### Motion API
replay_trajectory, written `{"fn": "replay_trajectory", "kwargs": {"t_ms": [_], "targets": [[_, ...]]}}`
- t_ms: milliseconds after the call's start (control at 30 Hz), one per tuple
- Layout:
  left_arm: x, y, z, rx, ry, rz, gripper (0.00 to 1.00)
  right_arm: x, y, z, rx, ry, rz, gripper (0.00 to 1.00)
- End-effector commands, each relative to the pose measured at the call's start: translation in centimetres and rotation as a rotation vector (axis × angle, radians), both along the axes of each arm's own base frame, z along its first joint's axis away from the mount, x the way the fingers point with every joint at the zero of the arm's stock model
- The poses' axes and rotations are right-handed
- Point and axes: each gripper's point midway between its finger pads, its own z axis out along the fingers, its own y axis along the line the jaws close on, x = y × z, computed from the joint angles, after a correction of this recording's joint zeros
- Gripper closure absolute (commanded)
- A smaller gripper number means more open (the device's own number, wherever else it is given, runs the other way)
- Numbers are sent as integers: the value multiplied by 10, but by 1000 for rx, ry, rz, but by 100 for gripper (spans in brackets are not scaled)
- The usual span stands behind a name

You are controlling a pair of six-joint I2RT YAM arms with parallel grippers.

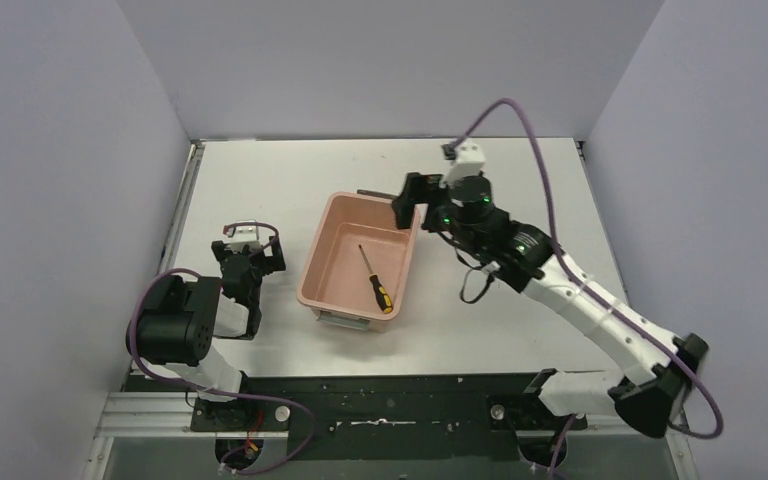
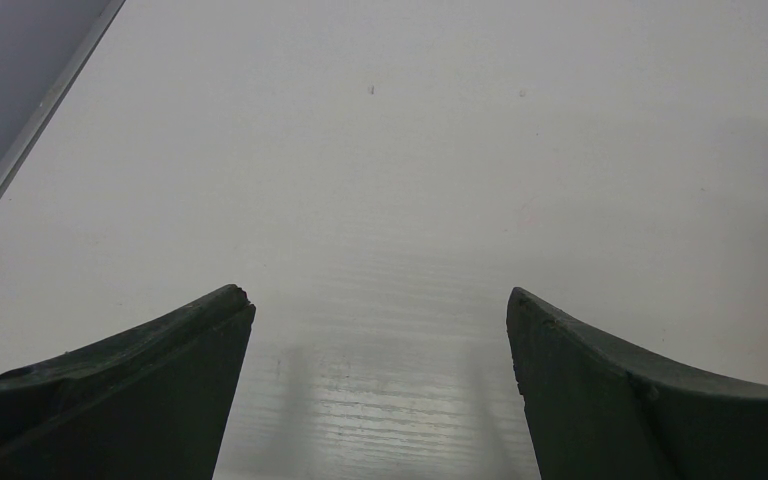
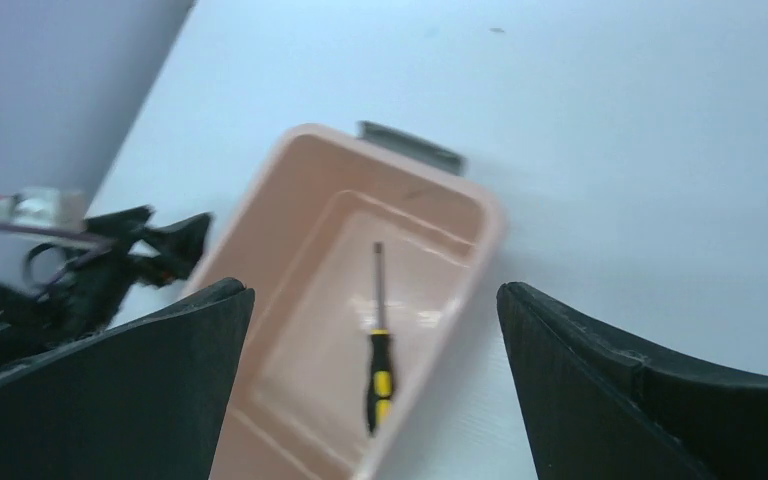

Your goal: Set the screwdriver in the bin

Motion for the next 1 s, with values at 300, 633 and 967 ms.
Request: {"fn": "replay_trajectory", "kwargs": {"t_ms": [300,633,967], "targets": [[4,-1,11,4,-39,-12,3,2,-220,-86,-157,-205,-615,0],[4,-1,11,5,-38,-12,3,-21,-249,-175,-301,-206,-647,0],[4,-1,11,5,-37,-12,3,-23,-239,-173,-268,-230,-579,0]]}}
